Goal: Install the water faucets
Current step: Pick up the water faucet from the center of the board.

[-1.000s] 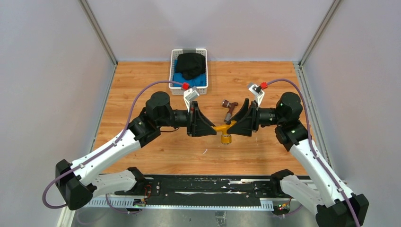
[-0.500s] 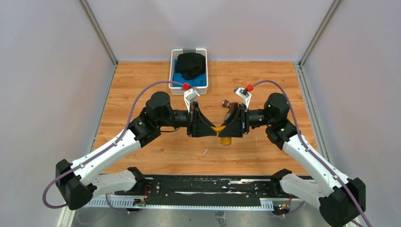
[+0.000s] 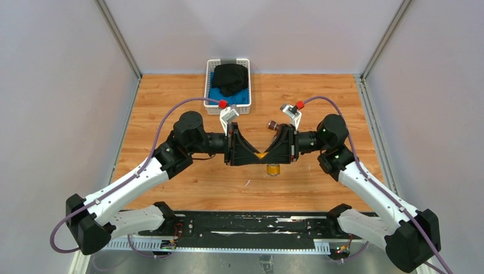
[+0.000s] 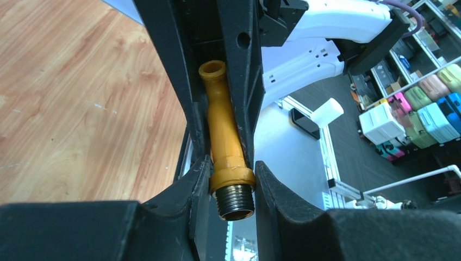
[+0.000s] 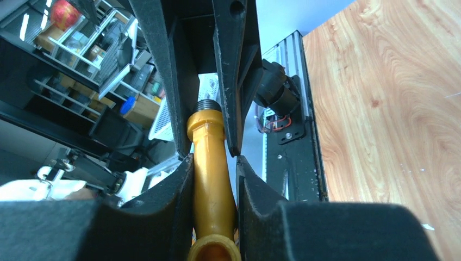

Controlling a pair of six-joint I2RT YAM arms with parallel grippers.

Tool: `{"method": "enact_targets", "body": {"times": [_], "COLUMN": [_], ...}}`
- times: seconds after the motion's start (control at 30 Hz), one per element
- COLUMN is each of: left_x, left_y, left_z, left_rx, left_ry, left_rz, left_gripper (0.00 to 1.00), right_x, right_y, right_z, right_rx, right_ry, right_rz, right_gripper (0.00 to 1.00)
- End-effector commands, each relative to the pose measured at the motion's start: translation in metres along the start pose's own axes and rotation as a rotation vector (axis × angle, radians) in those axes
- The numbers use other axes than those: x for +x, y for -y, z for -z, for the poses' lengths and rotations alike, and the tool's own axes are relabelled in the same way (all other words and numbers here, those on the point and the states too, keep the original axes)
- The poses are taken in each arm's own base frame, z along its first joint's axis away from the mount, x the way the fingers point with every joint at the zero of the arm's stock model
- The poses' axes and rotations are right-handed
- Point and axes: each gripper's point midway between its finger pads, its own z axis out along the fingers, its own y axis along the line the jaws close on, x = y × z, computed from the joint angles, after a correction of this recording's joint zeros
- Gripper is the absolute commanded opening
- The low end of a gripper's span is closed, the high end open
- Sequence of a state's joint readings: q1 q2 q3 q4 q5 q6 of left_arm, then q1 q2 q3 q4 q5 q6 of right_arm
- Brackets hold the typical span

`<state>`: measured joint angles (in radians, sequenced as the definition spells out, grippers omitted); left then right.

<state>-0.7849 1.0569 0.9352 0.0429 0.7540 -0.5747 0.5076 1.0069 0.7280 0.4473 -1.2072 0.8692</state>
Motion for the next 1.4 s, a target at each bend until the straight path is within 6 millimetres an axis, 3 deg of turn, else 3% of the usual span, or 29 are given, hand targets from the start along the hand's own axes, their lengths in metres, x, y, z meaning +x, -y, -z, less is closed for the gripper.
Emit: {"method": "enact_targets", "body": {"times": [0.0, 0.07, 0.27, 0.33, 0.4, 0.47, 0.53, 0.63, 0.77, 0.93, 1.1, 1.37], "left_x": [-0.007, -0.006, -0.006, -0.007, -0.008, -0.006, -0.001, 0.024, 0.042, 0.051, 0.059, 0.047], "left_y": [0.001, 0.001, -0.004, -0.014, -0.023, -0.035, -0.060, -0.108, -0.147, -0.213, -0.260, -0.290], "left_z": [0.003, 0.002, 0.004, 0.005, 0.007, 0.012, 0.018, 0.023, 0.006, -0.011, -0.032, -0.069], "left_rx": [-0.002, 0.001, -0.033, -0.084, -0.120, -0.174, -0.293, -0.481, -0.576, -0.859, -0.999, -1.113], "left_ry": [0.040, 0.039, 0.043, 0.045, 0.051, 0.053, 0.056, -0.018, -0.158, -0.266, -0.349, -0.444], "left_rz": [-0.033, -0.027, -0.028, -0.026, -0.013, 0.012, 0.027, 0.026, 0.067, 0.078, 0.091, 0.001], "left_gripper": [0.00, 0.00, 0.02, 0.29, 0.68, 0.85, 0.87, 0.91, 0.91, 0.92, 0.89, 0.89], "right_x": [0.000, 0.001, -0.006, -0.008, -0.007, -0.005, -0.001, 0.006, 0.022, 0.027, 0.026, 0.030], "right_y": [-0.008, -0.007, 0.004, 0.017, 0.039, 0.063, 0.088, 0.117, 0.136, 0.134, 0.110, 0.085], "right_z": [-0.003, -0.003, -0.004, -0.003, 0.005, 0.025, 0.057, 0.105, 0.166, 0.203, 0.234, 0.244], "right_rx": [-0.030, -0.032, 0.017, 0.099, 0.246, 0.441, 0.634, 0.869, 1.181, 1.337, 1.489, 1.541], "right_ry": [0.010, 0.016, 0.084, 0.115, 0.129, 0.142, 0.187, 0.266, 0.304, 0.416, 0.460, 0.431], "right_rz": [0.017, 0.010, 0.006, -0.010, -0.033, -0.056, -0.092, -0.106, -0.150, -0.197, -0.150, -0.097], "right_gripper": [0.09, 0.00, 0.00, 0.00, 0.00, 0.00, 0.00, 0.00, 0.00, 0.00, 0.00, 0.00]}}
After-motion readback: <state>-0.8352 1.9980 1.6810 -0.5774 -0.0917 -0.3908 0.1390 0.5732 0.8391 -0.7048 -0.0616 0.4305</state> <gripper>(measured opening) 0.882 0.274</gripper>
